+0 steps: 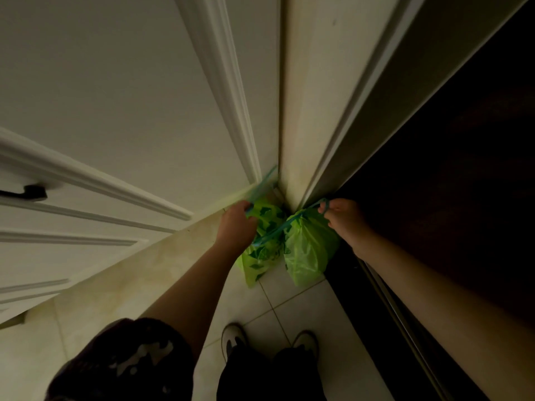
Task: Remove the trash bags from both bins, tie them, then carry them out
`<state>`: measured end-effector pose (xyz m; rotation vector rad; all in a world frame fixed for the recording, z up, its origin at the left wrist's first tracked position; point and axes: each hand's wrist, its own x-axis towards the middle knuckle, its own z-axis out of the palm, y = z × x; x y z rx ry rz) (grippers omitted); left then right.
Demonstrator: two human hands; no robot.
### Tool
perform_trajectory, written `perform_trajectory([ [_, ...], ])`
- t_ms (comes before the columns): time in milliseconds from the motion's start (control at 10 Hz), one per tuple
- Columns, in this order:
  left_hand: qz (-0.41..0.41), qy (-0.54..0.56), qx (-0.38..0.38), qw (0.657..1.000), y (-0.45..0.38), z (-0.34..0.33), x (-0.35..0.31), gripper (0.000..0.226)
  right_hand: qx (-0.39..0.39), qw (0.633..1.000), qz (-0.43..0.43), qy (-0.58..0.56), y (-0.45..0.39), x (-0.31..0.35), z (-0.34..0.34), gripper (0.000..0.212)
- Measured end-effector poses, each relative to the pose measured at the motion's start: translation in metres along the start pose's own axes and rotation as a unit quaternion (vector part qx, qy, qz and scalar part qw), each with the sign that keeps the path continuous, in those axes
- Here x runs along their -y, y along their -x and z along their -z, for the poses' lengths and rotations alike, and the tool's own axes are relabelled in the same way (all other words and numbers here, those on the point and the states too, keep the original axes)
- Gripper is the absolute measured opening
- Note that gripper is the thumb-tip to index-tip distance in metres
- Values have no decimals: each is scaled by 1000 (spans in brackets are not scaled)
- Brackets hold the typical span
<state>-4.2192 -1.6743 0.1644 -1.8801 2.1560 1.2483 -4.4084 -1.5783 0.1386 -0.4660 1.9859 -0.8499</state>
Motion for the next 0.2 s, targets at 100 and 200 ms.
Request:
perform_trajectory([
  [100, -2, 14, -24, 1000, 4, 6, 7, 44, -2, 1000, 30, 9, 8, 1, 2, 22],
  [200, -3, 25, -34, 999, 16, 16, 11, 43, -12, 999, 26, 16, 18, 3, 5, 29],
])
